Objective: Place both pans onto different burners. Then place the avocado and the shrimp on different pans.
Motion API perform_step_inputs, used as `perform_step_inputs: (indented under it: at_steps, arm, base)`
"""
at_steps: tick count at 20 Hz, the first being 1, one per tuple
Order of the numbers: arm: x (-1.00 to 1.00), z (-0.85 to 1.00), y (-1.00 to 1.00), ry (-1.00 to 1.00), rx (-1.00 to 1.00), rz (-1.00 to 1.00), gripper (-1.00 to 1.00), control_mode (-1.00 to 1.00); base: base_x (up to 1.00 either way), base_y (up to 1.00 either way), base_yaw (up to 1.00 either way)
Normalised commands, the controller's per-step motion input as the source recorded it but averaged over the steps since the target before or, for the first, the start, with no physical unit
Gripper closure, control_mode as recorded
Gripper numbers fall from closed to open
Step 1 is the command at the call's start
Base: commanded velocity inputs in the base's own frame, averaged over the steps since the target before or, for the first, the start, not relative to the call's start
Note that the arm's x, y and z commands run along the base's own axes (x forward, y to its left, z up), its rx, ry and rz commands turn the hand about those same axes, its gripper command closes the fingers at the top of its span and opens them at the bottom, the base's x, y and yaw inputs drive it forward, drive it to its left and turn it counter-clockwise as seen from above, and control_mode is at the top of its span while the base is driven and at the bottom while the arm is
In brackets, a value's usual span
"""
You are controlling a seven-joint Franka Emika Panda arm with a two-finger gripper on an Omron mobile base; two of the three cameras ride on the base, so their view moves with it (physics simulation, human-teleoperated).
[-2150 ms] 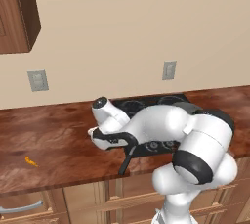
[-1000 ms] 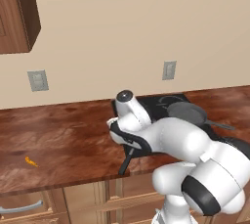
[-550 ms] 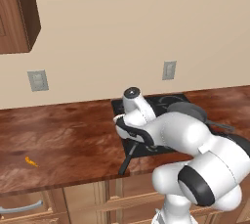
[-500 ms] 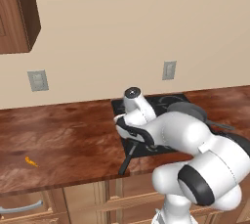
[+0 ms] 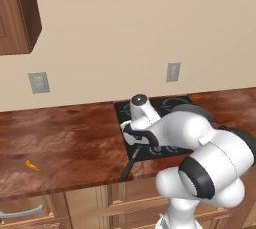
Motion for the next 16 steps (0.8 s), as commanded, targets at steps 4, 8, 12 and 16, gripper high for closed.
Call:
perform_step_inputs:
  at_steps: [4, 8, 12, 16]
  arm:
    - [0.09, -0.08, -0.14, 0.00, 0.00, 0.00, 1.00, -1.00]
    - [0.17, -0.14, -0.18, 0.00, 0.00, 0.00, 1.00, -1.00]
    - [0.31, -0.18, -0.19, 0.00, 0.00, 0.00, 1.00, -1.00]
    - [0.36, -0.15, -0.17, 0.00, 0.00, 0.00, 1.00, -1.00]
  base:
    - [0.00, 0.00, 0.00]
    - [0.00, 0.00, 0.00]
    - [0.00, 0.00, 0.00]
    - [0.00, 0.00, 0.00]
